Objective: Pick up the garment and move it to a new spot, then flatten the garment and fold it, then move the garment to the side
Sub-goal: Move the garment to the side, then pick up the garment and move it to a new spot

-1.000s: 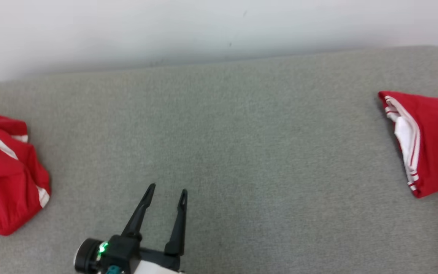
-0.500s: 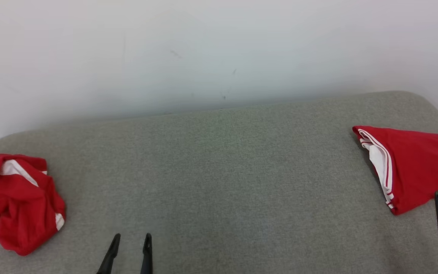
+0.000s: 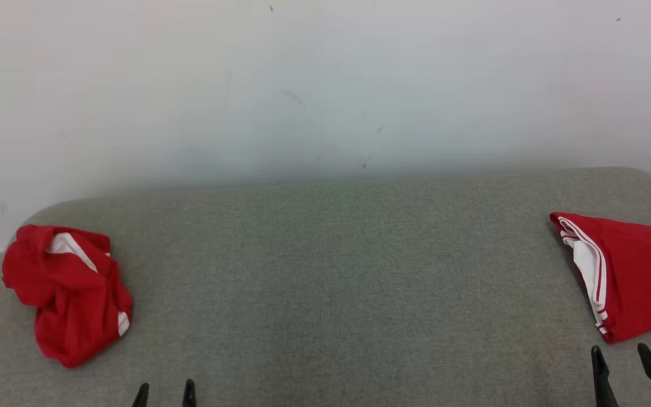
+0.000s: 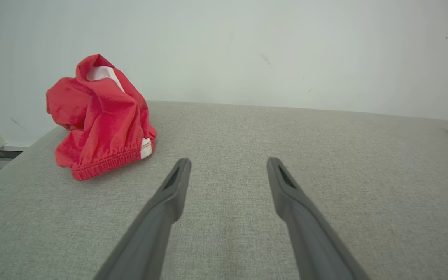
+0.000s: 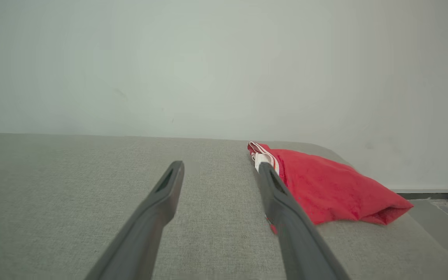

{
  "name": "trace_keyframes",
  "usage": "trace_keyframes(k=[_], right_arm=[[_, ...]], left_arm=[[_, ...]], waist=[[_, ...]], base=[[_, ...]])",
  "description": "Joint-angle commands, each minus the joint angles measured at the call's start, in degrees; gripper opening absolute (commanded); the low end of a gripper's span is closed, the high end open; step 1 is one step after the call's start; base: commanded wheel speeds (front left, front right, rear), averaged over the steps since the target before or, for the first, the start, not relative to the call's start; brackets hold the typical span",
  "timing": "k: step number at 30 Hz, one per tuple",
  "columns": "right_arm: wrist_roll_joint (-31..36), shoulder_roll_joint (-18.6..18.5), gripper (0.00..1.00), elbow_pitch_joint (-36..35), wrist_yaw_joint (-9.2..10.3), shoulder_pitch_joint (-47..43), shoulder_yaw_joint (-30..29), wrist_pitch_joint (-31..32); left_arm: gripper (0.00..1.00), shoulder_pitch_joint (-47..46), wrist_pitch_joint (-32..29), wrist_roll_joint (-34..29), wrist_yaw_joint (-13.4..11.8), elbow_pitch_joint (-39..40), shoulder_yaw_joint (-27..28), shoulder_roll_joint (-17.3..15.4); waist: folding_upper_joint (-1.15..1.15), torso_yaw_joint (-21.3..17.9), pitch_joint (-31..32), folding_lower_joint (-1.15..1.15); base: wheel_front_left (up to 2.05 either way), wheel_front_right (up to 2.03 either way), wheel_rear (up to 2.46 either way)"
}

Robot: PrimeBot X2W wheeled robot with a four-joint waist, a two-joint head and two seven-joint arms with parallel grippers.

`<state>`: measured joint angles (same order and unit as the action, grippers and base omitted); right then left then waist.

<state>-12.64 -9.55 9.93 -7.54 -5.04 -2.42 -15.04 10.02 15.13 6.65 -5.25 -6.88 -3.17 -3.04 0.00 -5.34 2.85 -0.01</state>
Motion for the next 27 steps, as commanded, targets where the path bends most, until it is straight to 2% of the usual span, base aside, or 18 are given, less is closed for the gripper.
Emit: trace_keyframes(k=[1,8,18,27], right_arm=[[1.01,0.70,1.00,-0.44,0.13,-1.31,-0.66,-0.14],[2.00,2.91,1.00,-0.59,0.13,-3.03,-1.16,-0.14],[2.00,3.02,1.00,-0.73,0.13,-3.33,-1.01,-0.15],[1.42,3.31,1.00,-0.86,0.13,-3.71,-0.25,-0.15]], left_arm=[[1.00,0.82,-0.03,-0.10,0.18,-0.10,0.26,-0.13],[1.00,0.86,-0.03,-0.21,0.31,0.17,0.56,-0.03],[1.00,0.29,-0.02,-0.46,0.49,0.50,0.49,0.02],[1.00,0.12,-0.02,-0.56,0.59,0.89,0.15,0.03]], waist=[[0.00,0.13,0.23,0.01],[0.00,-0.13,0.51,0.01],[0.00,0.29,0.38,0.01],[0.00,4.43,0.78,0.01]], base=[[0.00,0.00,0.00],[0.00,0.00,0.00],[0.00,0.00,0.00],[0.00,0.00,0.00]])
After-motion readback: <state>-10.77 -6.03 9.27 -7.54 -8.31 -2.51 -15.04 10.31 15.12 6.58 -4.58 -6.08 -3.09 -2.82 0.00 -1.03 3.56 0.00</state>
